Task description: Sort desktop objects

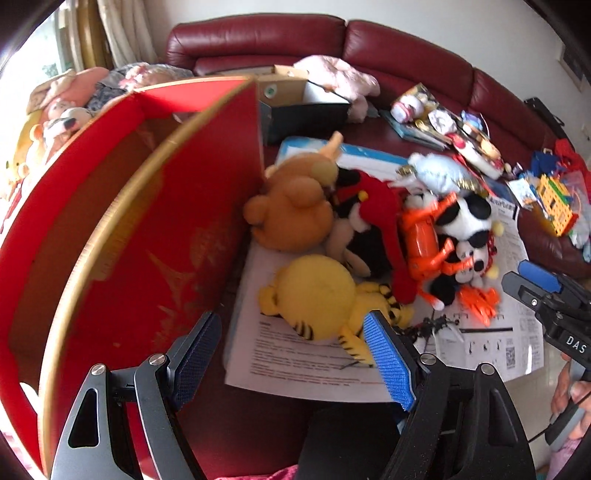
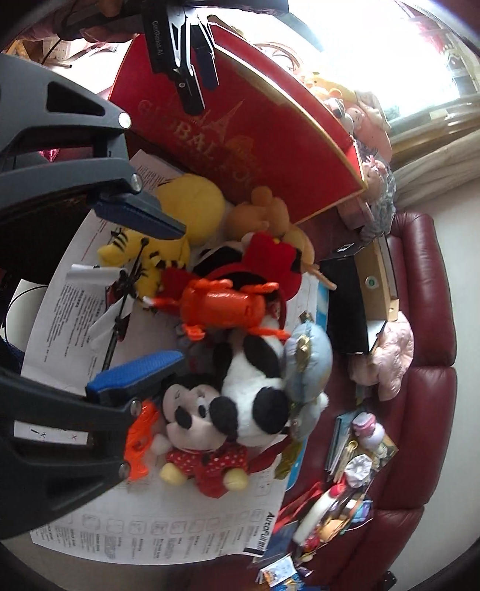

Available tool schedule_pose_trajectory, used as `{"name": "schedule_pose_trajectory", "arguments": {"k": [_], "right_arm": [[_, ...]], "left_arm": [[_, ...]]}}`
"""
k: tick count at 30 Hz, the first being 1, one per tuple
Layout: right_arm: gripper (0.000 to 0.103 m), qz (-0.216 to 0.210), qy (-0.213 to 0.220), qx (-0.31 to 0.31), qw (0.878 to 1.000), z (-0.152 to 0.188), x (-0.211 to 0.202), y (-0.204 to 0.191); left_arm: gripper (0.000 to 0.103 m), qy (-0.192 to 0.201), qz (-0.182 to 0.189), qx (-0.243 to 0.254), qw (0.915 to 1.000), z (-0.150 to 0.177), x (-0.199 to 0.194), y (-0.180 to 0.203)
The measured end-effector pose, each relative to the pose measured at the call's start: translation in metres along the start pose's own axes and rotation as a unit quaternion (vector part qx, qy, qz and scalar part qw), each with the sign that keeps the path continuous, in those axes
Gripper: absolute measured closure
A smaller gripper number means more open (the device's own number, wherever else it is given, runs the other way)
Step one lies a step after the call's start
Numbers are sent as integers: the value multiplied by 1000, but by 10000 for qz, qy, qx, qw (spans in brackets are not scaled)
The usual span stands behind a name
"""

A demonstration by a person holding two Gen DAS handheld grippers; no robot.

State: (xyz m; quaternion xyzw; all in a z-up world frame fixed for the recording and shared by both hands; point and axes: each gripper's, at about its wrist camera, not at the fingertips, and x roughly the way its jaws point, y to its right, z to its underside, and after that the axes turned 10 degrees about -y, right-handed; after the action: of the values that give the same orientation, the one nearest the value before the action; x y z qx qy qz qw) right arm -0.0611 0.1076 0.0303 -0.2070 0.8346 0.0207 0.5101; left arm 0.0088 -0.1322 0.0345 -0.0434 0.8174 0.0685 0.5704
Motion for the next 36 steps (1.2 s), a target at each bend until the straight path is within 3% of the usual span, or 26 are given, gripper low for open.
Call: {"name": "schedule_pose_trajectory", "arguments": {"k": [13, 24, 36], "right_arm": [[40, -29, -766, 346, 9965, 51, 51, 44], [40, -195, -1058, 182, 9940, 57, 77, 38], [41, -34, -1189, 101, 9928, 50, 94, 31]], "left_arm": [[23, -647, 281, 1001, 9925, 31, 76, 69], [23, -680, 521, 1245, 9885, 34, 89, 84], [23, -801, 602, 1271, 9868, 30, 98, 87]]}}
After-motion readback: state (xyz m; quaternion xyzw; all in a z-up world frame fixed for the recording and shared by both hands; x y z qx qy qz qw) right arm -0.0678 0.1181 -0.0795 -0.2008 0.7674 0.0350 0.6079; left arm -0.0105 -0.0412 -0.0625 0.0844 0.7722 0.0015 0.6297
